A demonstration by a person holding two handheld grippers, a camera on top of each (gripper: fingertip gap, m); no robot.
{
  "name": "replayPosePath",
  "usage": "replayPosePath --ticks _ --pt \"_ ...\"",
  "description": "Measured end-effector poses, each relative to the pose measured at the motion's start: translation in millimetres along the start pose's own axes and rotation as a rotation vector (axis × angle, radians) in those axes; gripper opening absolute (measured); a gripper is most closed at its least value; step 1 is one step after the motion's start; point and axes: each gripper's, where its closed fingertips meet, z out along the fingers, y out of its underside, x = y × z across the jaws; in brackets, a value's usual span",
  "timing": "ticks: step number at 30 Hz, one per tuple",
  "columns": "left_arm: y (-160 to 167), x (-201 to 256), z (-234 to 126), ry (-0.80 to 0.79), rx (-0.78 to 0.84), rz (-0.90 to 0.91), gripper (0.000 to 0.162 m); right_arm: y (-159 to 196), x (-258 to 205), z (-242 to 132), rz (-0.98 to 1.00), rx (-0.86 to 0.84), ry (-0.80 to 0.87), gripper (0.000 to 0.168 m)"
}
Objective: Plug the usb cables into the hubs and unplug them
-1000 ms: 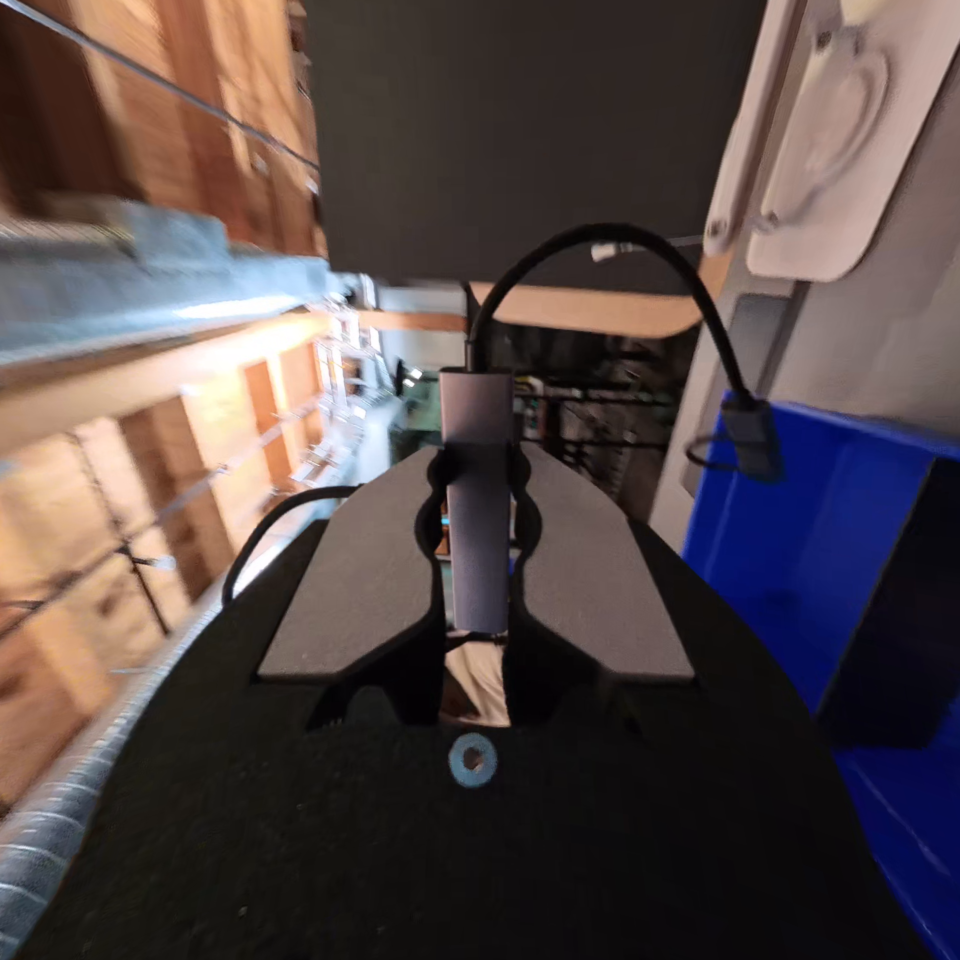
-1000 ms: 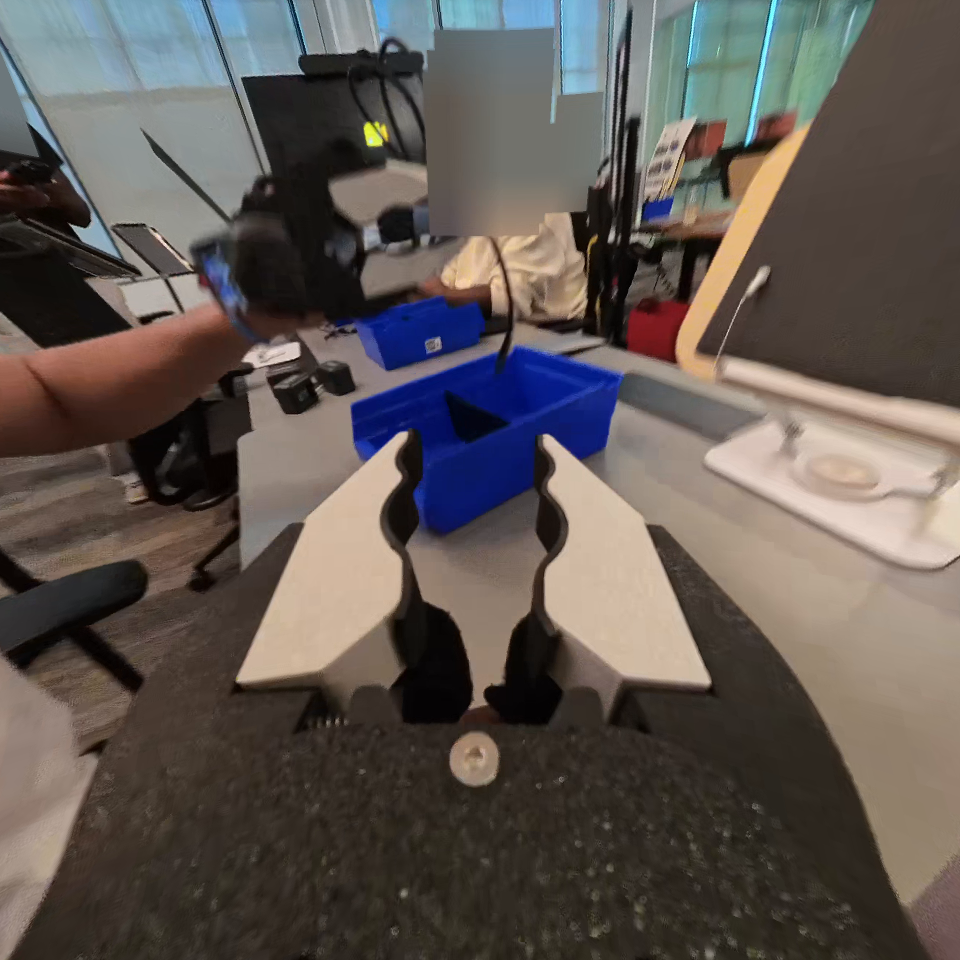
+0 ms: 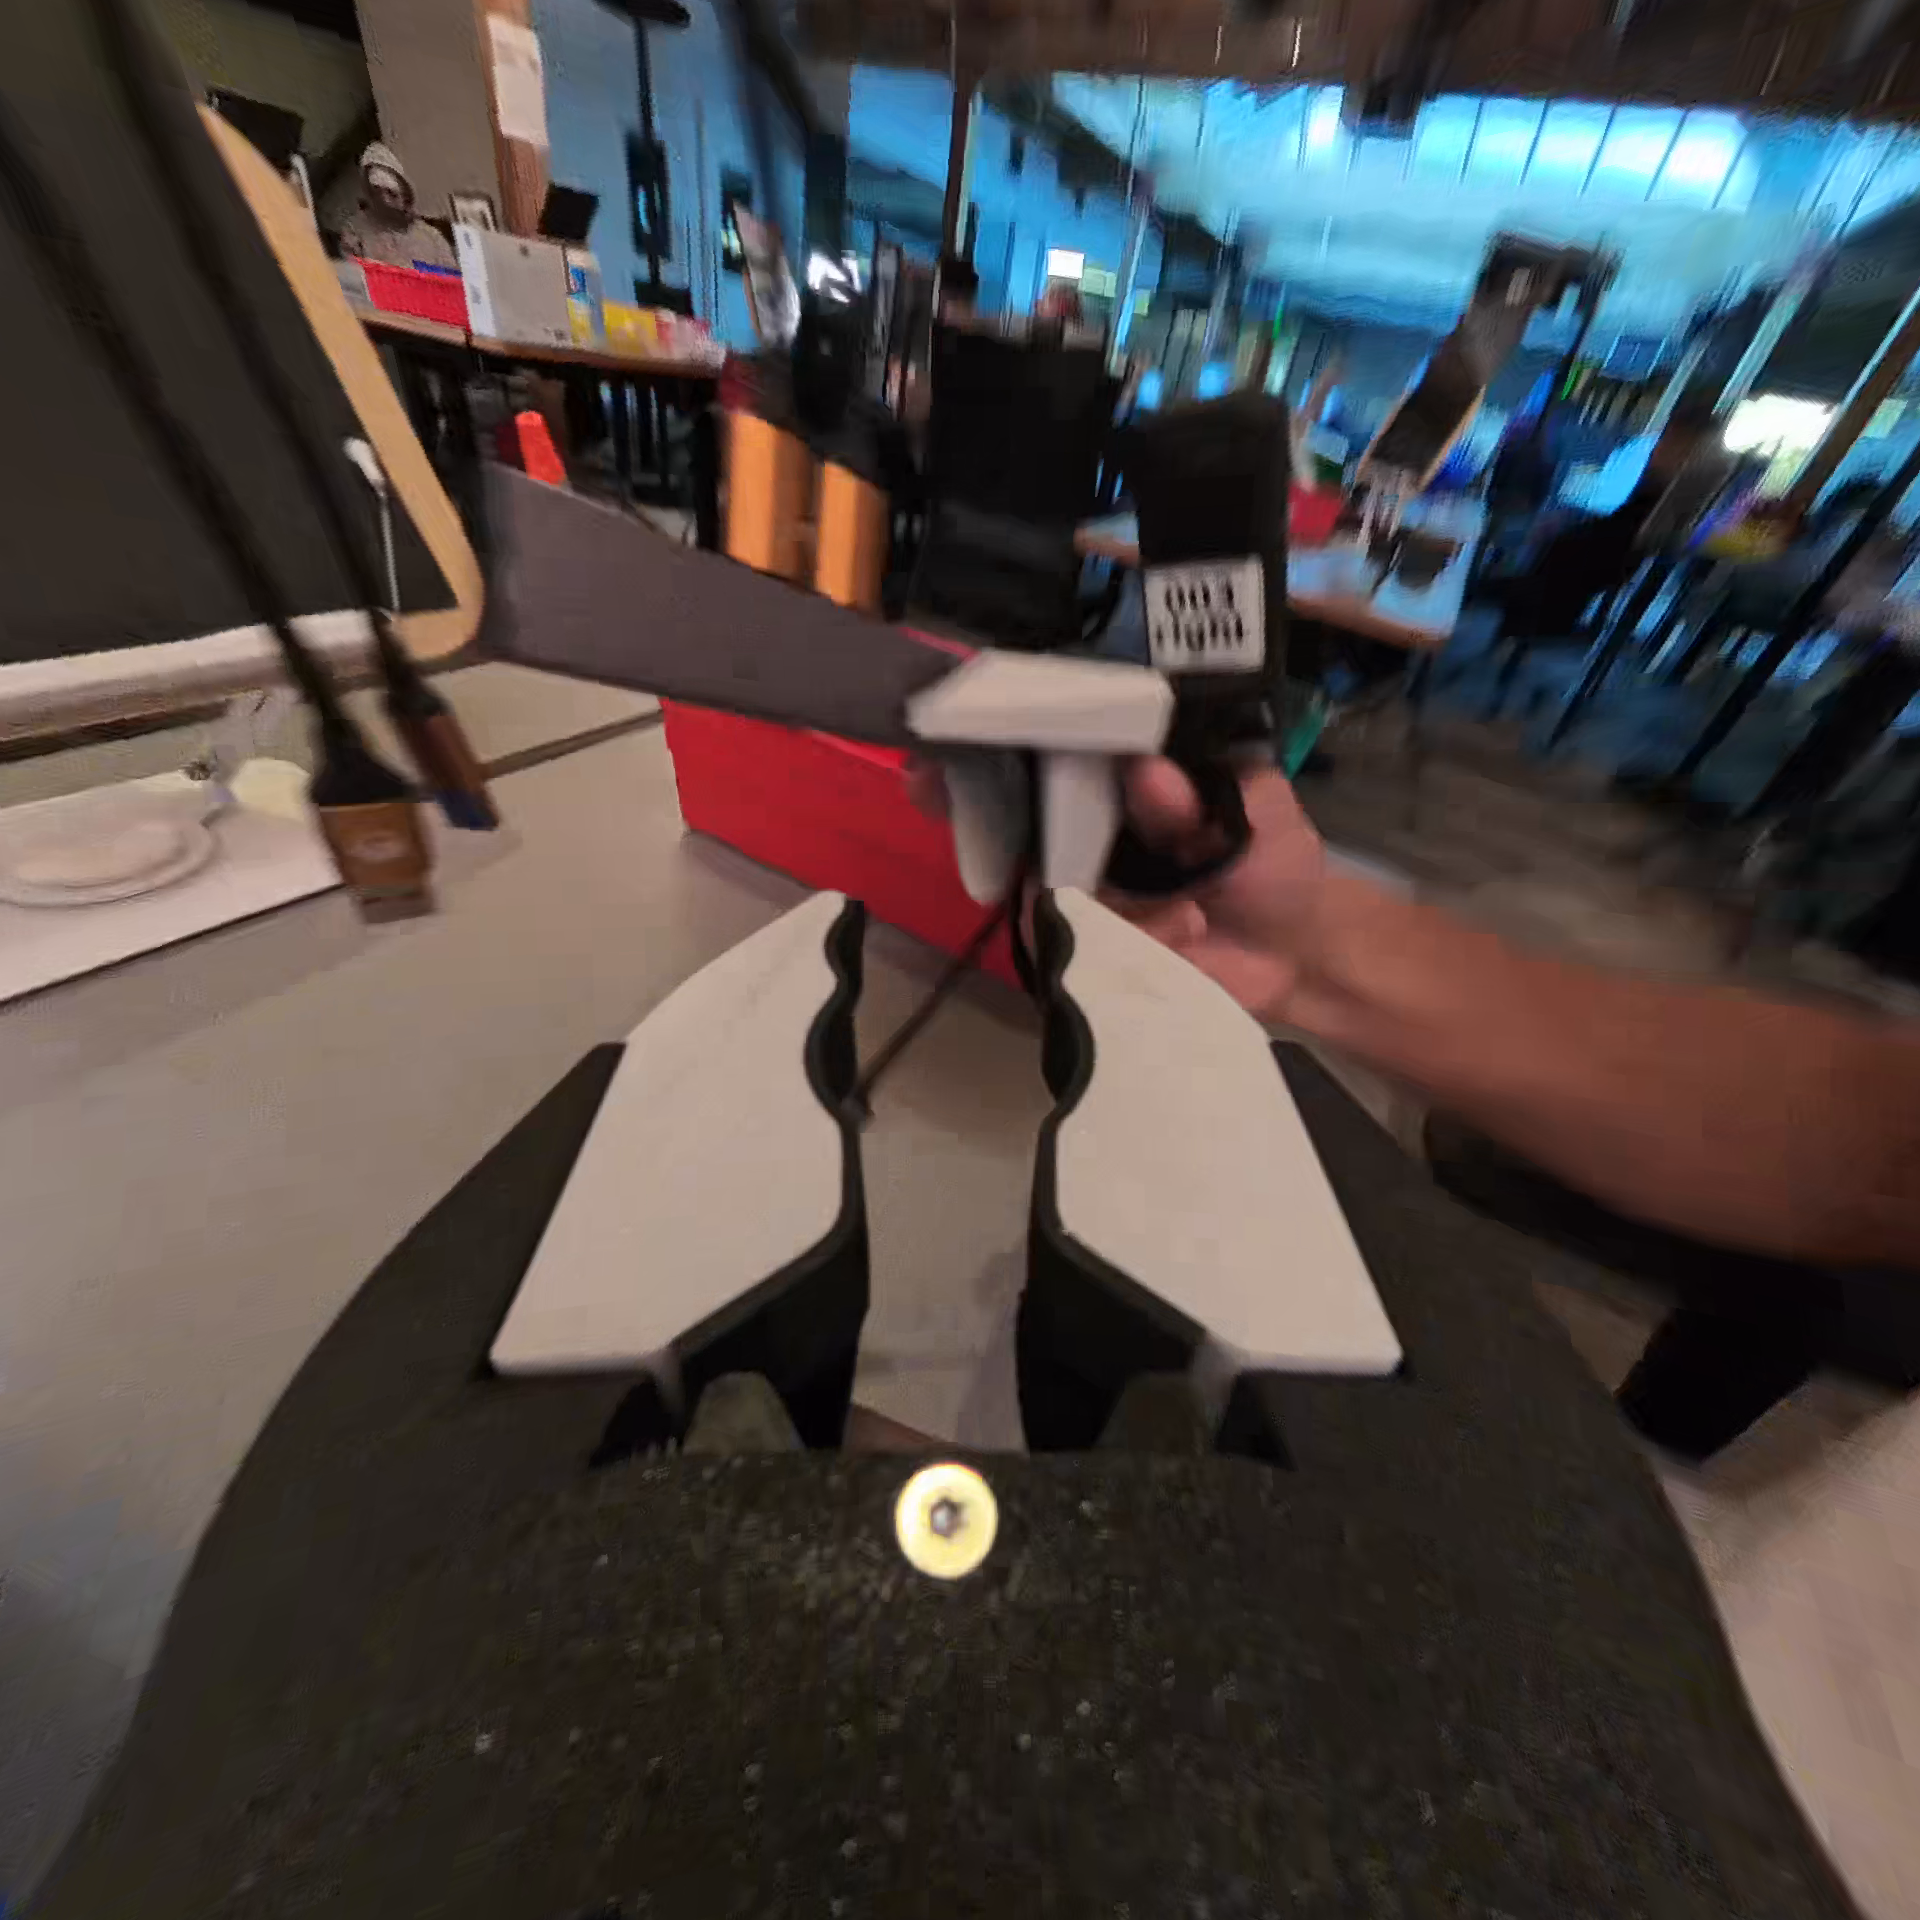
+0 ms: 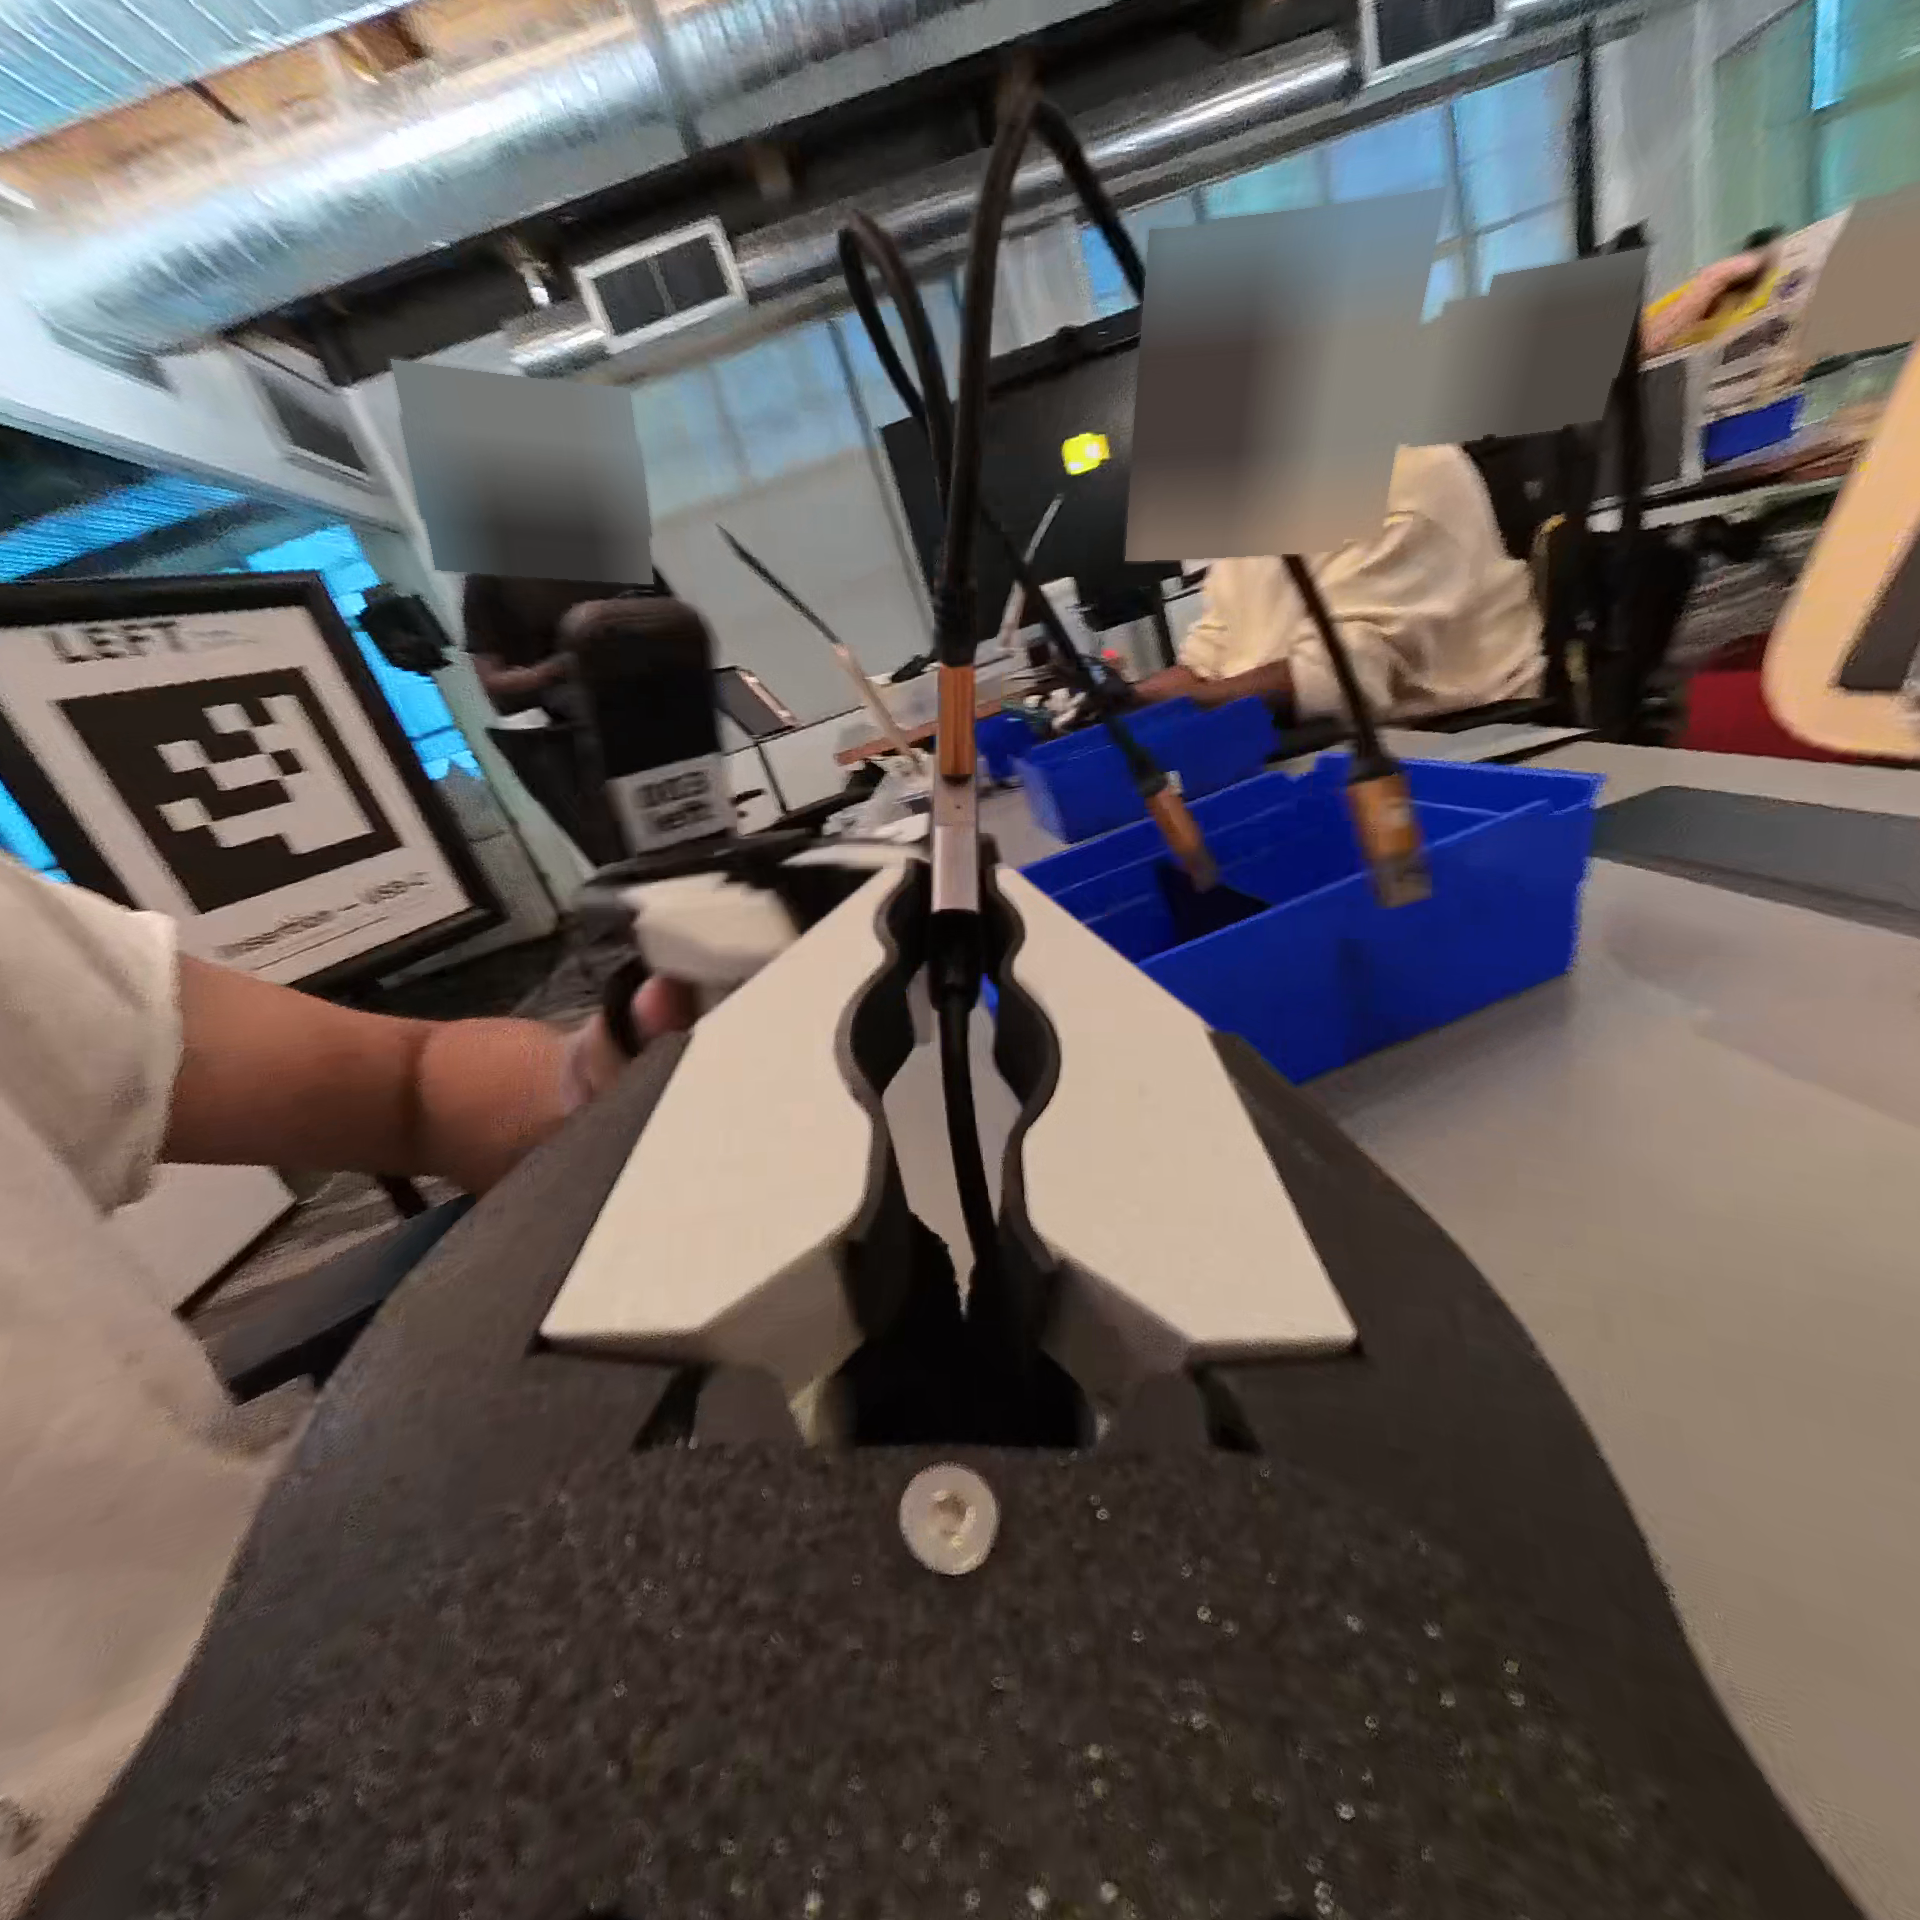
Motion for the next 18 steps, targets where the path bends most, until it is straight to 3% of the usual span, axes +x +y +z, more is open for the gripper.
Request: replayPosePath --ticks 4,7,11,15,18 --pt "-23 -18 4 0.093 0.145 -0.141 0.037 12 -12 5 0.069 0.007 -0.087 0.007" --pt "-29 -13 4 0.185 0.192 -0.173 0.015 13 -11 6 0.151 0.054 -0.118 0.007" --pt "-32 -10 5 0.285 0.249 -0.239 0.011 20 -13 7 0.19 0.044 -0.159 0.007" --pt "-22 -13 13 0.425 0.197 -0.266 0.009 33 -2 1 0.074 -0.08 -0.071 0.01" --pt "-7 -24 24 0.527 0.095 -0.239 0.009 22 13 -15 -0.06 -0.171 0.048 0.031"
